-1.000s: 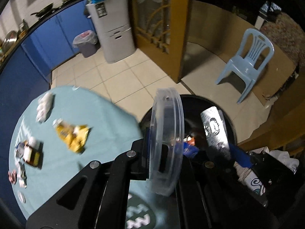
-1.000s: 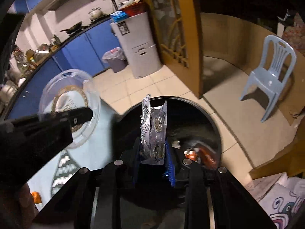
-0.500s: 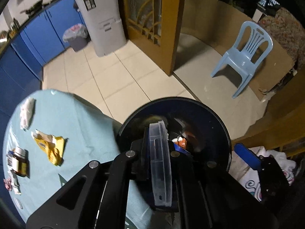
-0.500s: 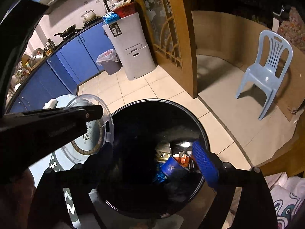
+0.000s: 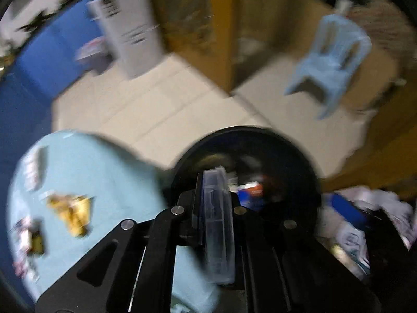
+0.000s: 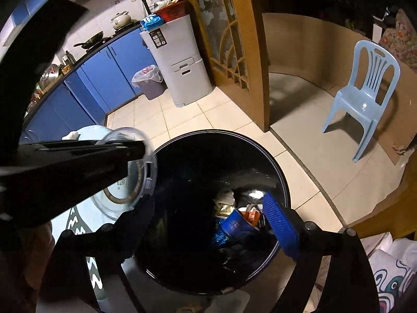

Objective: Collect trash
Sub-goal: 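Carry the lid and blister pack over the black bin and release them, then move both grippers back over the table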

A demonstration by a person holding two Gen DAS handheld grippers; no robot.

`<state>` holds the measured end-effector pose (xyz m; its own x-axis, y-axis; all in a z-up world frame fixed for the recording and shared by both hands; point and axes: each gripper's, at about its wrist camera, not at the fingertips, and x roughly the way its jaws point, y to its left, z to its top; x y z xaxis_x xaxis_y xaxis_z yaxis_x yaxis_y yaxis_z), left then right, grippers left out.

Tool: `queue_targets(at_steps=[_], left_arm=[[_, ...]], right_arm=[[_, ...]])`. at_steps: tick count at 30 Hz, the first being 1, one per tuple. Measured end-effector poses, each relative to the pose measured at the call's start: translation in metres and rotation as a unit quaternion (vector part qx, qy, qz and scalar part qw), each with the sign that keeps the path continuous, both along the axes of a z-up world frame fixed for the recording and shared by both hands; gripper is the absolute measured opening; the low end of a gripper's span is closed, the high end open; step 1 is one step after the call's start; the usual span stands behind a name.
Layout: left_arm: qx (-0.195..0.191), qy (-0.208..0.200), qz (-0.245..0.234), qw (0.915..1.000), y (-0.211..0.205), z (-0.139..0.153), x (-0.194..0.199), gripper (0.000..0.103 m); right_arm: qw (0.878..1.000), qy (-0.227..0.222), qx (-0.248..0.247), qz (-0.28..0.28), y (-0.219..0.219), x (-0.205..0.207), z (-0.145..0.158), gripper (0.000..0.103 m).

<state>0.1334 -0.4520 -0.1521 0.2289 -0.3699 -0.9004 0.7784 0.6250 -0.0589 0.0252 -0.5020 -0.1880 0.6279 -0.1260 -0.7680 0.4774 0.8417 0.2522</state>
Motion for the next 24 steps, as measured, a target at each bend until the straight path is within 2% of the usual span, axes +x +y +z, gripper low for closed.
queue_targets(at_steps=[2,3,4,5,6,8,10,11,14,17,24], left_arm=[[-0.070,0.050,-0.047,0.9952,0.005,0.000,-0.001,0.013],[-0.123,0.070,-0.080,0.9867,0.009,-0.002,-0.004,0.025],[-0.140,0.083,-0.105,0.9810,0.010,-0.005,-0.007,0.038],[-0.137,0.079,-0.103,0.9821,0.010,-0.008,-0.008,0.079],[-0.133,0.063,-0.086,0.9853,0.013,-0.010,-0.007,0.098],[-0.131,0.047,-0.079,0.9871,0.015,-0.010,-0.008,0.099],[-0.112,-0.003,-0.077,0.9908,0.014,-0.006,-0.014,0.100],[-0.105,-0.013,-0.074,0.9916,0.013,-0.005,-0.015,0.100],[-0.080,-0.020,-0.049,0.9954,0.013,-0.005,-0.010,0.100],[-0.079,-0.015,-0.042,0.9959,0.017,-0.007,-0.003,0.100],[-0.068,-0.022,0.012,0.9974,0.040,-0.002,0.002,0.100]], right_arm=[[1.000,0.000,-0.002,0.001,0.000,-0.001,0.000,0.083],[1.000,0.001,-0.003,0.001,0.000,-0.001,0.000,0.083],[1.000,0.002,-0.003,0.001,0.000,-0.001,0.000,0.083],[1.000,0.001,-0.003,0.000,0.000,-0.002,0.000,0.083],[1.000,0.002,-0.002,0.000,0.000,-0.002,-0.001,0.083],[1.000,0.003,-0.002,0.000,0.000,-0.003,-0.002,0.083],[1.000,0.005,-0.001,0.002,0.001,-0.004,-0.003,0.083],[1.000,0.005,0.000,0.002,0.001,-0.005,-0.004,0.083],[1.000,0.004,0.002,0.003,0.001,-0.005,-0.004,0.083],[1.000,0.000,0.003,0.002,0.001,-0.006,-0.001,0.083],[1.000,-0.014,-0.005,0.011,0.013,-0.004,0.008,0.083]])
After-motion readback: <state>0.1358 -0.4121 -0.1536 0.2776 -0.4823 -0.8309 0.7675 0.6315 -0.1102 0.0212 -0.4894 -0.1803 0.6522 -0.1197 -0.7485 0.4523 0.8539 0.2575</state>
